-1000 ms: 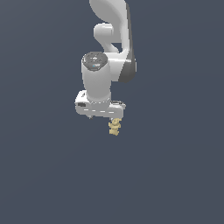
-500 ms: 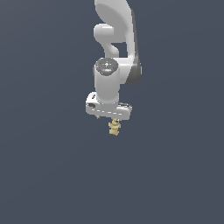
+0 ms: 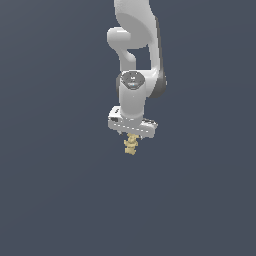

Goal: Pick up the object and move it to a goal position.

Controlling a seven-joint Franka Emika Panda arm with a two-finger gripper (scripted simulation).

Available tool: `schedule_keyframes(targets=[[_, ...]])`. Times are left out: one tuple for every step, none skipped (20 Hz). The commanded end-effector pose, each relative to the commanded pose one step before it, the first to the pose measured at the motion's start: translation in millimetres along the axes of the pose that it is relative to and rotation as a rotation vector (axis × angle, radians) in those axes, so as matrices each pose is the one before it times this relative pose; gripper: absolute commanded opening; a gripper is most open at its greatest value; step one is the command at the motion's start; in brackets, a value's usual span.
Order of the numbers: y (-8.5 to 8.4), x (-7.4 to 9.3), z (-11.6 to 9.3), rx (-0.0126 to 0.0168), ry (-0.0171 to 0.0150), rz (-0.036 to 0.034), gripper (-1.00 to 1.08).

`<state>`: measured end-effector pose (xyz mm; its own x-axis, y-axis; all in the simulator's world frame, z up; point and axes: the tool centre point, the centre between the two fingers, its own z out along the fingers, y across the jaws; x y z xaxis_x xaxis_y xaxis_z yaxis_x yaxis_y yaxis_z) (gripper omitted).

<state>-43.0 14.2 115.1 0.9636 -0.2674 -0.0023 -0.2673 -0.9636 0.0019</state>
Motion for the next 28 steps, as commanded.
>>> schedule_keyframes(targets=[[-2.22, -3.02, 2.50, 0.00160, 0.00203, 0.01021, 1.00], [-0.41, -0.51, 0.41, 0.00020, 0.00017, 0.00126, 1.00], [-0.11, -0.16, 0.13, 0.00008, 0.00006, 0.00048, 1.00], [0.42, 0.70, -0.57, -0.00056, -0.00107, -0.00365, 1.00], [-0.01, -0.02, 0.34, 0.00000, 0.00000, 0.00000, 1.00], [-0.04, -0.05, 1.02, 0.00000, 0.00000, 0.00000, 1.00], [-0.07, -0.09, 1.70, 0.00000, 0.00000, 0.00000, 1.00], [0.17, -0.06, 2.30, 0.00006, 0.00013, 0.00047, 1.00], [-0.12, -0.17, 3.07, 0.00000, 0.00000, 0.00000, 1.00], [0.12, -0.15, 3.67, 0.00006, 0.00013, 0.00047, 1.00], [-0.17, -0.27, 4.42, 0.00000, 0.00000, 0.00000, 1.00], [0.18, -0.22, 4.95, 0.00008, 0.00019, 0.00066, 1.00], [0.05, -0.27, 5.51, 0.00006, 0.00013, 0.00047, 1.00], [0.05, -0.22, 5.12, 0.00006, 0.00013, 0.00047, 1.00], [-0.20, -0.20, 4.57, 0.00000, 0.00000, 0.00000, 1.00], [0.07, -0.04, 3.86, 0.00007, 0.00013, 0.00047, 1.00], [-0.19, -0.01, 3.30, 0.00000, 0.00000, 0.00000, 1.00], [0.07, 0.16, 2.56, 0.00009, 0.00013, 0.00046, 1.00], [-0.17, 0.16, 1.98, 0.00000, 0.00000, 0.00000, 1.00], [-0.14, 0.19, 1.33, 0.00000, 0.00000, 0.00000, 1.00], [-0.10, 0.16, 0.76, 0.00000, 0.00000, 0.00000, 1.00], [-0.03, 0.06, 0.24, 0.00000, 0.00000, 0.00000, 1.00], [0.00, 0.00, 0.00, 0.00000, 0.00000, 0.00000, -1.00], [0.00, 0.00, 0.00, 0.00000, 0.00000, 0.00000, -1.00], [0.00, 0.00, 0.00, 0.00000, 0.00000, 0.00000, -1.00], [0.00, 0.00, 0.00, 0.00000, 0.00000, 0.00000, -1.00], [0.00, 0.00, 0.00, 0.00000, 0.00000, 0.00000, -1.00], [0.00, 0.00, 0.00, 0.00000, 0.00000, 0.00000, -1.00]])
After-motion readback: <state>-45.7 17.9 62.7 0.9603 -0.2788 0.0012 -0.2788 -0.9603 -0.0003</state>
